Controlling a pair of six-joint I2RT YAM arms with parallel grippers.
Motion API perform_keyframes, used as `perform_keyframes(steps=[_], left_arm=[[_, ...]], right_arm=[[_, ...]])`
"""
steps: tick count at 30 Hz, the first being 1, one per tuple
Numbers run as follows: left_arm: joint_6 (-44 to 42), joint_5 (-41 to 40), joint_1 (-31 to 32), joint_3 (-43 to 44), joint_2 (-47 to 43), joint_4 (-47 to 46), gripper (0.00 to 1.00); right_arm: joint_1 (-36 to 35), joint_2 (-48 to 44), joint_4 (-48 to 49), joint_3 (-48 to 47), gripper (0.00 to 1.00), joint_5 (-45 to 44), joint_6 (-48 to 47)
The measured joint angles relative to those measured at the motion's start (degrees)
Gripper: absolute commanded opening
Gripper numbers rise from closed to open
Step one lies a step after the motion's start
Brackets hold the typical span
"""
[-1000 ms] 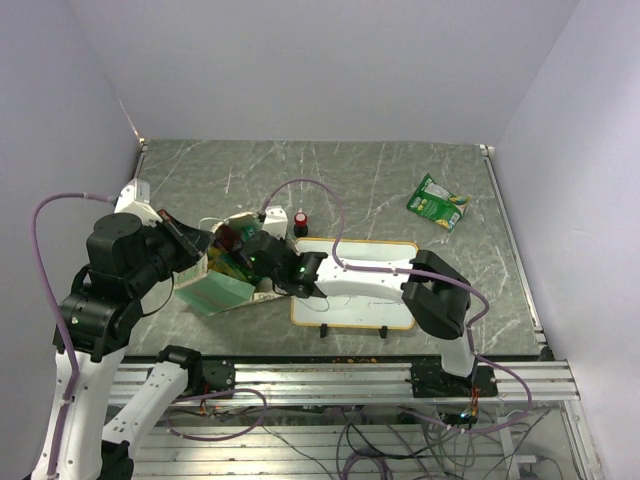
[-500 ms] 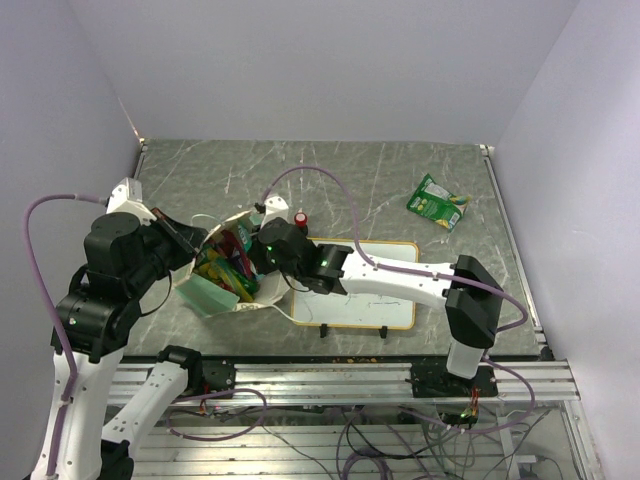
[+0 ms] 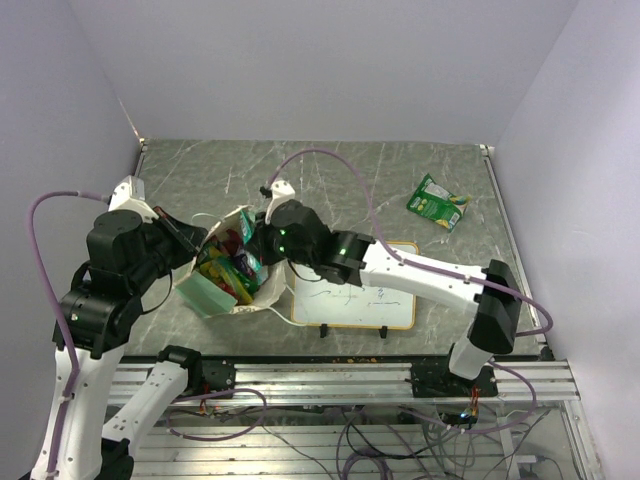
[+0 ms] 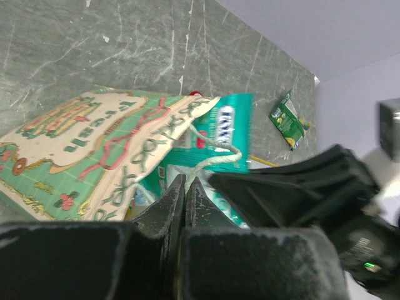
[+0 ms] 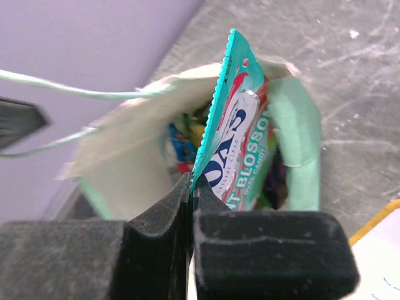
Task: Take the snacks out of the paper bag
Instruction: Take out the snack from the paper bag, then place the snack at the center of the board.
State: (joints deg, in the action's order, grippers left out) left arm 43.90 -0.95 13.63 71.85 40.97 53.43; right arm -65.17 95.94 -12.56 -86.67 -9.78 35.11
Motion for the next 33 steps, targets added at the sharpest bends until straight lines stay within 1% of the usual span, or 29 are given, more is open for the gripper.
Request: perform_keyframes(steps=[7,13,17,20,23,27,33], left_arm=[[0.0,-1.4,0.0,0.1,-0.4,0.0,0.07],[-0.2,-2.0,0.0,0.3,-0.3,0.0,0.07],[-0.9,-2.3,0.0,0.3,-0.1,0.0,0.07],[-1.6,-2.3,0.0,0.3,1.0,0.0,0.07],[-2.0,-2.3,0.0,0.3,1.7,0.0,0.07],[-2.3,-2.3,0.0,0.3,1.5,0.0,0.07],[-2.6,-2.3,0.0,0.3,0.3,0.0,0.07]], right_arm=[[1.6,-5.9,-1.7,-1.5,0.0,6.4,2.7],[2.8,-8.0,-6.8,-3.5,0.0,7.2,0.9],[4.1,-8.5,-11.0,-8.6,0.0,6.4,-3.1],[5.5,-9.2,-13.5,-15.1,0.0,4.0,-7.7],[8.7,-9.3,-14.0,-21.9,0.0,1.7,-11.9],[16.9,-9.0,-14.4,-29.4,0.0,-0.7,-16.1],[26.3,-6.8,-16.2,-31.0,0.0,-3.1,-18.6]])
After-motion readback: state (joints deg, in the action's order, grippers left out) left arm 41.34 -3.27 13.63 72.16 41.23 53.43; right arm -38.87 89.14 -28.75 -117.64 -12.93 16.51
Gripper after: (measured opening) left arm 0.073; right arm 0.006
